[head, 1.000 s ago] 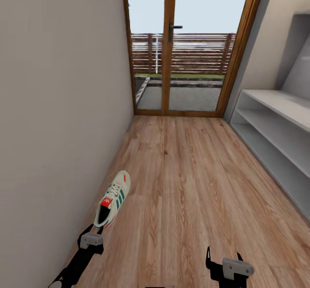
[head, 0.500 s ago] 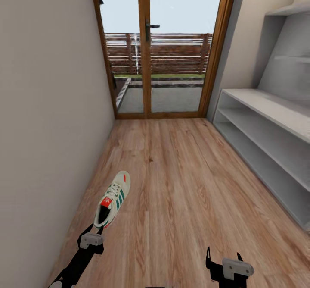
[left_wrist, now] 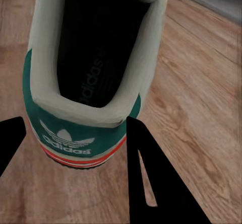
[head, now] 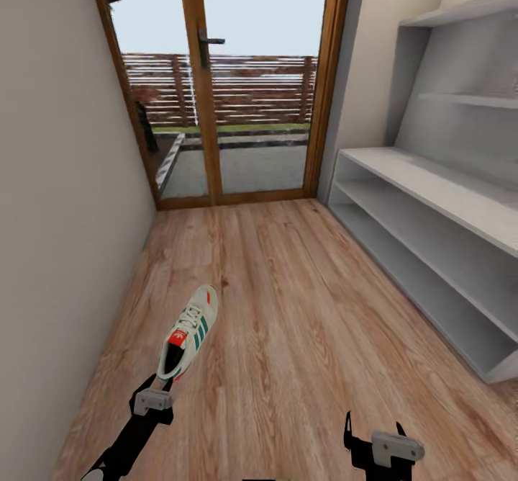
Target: Pick up the two gym shoes and the two sandals from the corridor floor and place them onto the hallstand (shoe rack) in the corridor, making sure they are on the rack and not on the floor. Arrange them so the two gym shoes are next to each other and the two sandals are next to each other.
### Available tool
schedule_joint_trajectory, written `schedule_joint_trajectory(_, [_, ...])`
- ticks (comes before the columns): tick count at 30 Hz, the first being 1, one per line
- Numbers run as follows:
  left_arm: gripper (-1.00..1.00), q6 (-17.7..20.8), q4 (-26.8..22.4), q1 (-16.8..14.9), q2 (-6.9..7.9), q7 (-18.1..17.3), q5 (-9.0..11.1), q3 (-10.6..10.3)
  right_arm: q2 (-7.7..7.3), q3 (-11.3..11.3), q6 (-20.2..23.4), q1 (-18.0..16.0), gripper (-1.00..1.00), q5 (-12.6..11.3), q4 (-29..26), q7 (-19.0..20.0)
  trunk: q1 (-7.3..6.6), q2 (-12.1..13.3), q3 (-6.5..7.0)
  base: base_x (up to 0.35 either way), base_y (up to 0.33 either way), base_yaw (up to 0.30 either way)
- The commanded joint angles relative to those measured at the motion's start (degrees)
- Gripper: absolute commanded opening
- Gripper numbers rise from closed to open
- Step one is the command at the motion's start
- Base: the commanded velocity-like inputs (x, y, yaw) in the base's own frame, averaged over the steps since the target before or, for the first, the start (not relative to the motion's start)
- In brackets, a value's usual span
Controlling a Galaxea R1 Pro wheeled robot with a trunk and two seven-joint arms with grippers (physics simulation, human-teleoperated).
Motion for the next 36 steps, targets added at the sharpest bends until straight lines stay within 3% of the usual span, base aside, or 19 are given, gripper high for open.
schedule_joint_trajectory(1, [-1.00, -0.1, 0.0, 0.0, -0.03, -0.4, 0.0, 0.2, 0.01, 0.0, 0.1, 0.0, 1.00, 0.4, 0.0, -0.3, 0.03, 0.0, -0.04, 0.325, 0.000, -0.260])
schedule_joint_trajectory(12, [-1.00, -0.2, 0.0, 0.0, 0.10, -0.4, 0.0, 0.2, -0.08, 0.0, 0.1, 0.0, 1.00, 0.3, 0.0, -0.3, 0.03, 0.0, -0.04, 0.268, 0.000, -0.268])
schedule_joint_trajectory(36, [-1.00, -0.2, 0.0, 0.0, 0.15, -0.4, 0.0, 0.1, -0.08, 0.0, 0.1, 0.0, 1.00, 0.2, 0.0, -0.3, 0.03, 0.0, -0.04, 0.022, 0.000, -0.283])
